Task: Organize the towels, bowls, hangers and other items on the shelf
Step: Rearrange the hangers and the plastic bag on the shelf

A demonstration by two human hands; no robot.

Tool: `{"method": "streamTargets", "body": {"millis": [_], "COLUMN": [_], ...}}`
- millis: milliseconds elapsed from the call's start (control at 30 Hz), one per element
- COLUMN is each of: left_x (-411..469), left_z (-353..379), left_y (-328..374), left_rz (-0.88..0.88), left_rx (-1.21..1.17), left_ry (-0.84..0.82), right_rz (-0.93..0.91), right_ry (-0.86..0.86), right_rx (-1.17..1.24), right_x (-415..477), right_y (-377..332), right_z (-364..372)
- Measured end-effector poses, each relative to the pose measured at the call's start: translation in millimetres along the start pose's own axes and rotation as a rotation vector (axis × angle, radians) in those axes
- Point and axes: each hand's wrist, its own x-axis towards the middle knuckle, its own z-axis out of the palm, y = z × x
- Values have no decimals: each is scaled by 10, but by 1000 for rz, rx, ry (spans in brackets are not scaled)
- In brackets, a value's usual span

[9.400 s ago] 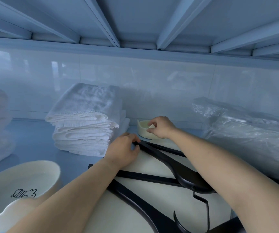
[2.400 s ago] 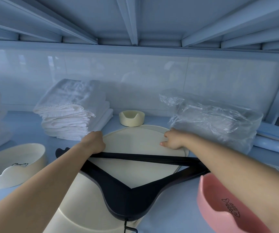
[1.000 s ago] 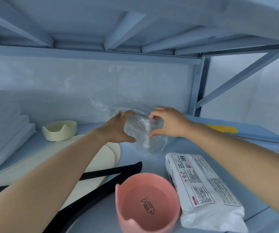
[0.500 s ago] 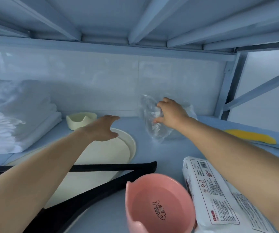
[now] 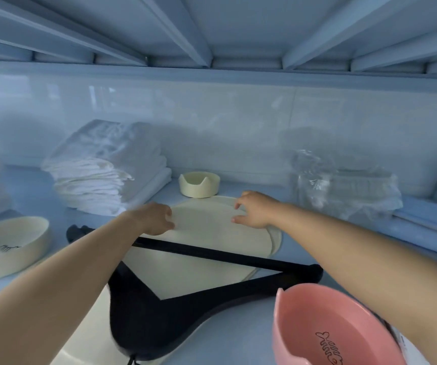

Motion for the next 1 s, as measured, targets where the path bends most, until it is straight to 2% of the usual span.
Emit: {"method": "streamTargets", "body": {"millis": [167, 400, 567, 800, 1000], "left_x": [50, 116, 149, 227, 327], "left_z": [32, -21, -13, -68, -98], "left_y": [-47, -57, -76, -126, -123], "left_rz": [-38, -97, -106, -34, 45], "left_rx": [-19, 36, -3, -80, -142], "left_ry": [4, 72, 116, 199, 198], "right_rz": [141, 269, 353, 353, 412], "right_ry": [-131, -156, -62, 142, 132], "right_rx": [14, 131, 119, 203, 190], "right_x": [152, 168, 127, 72, -15], "right_y": [13, 56, 90, 110, 127], "right_z": [169, 172, 152, 134, 14]}}
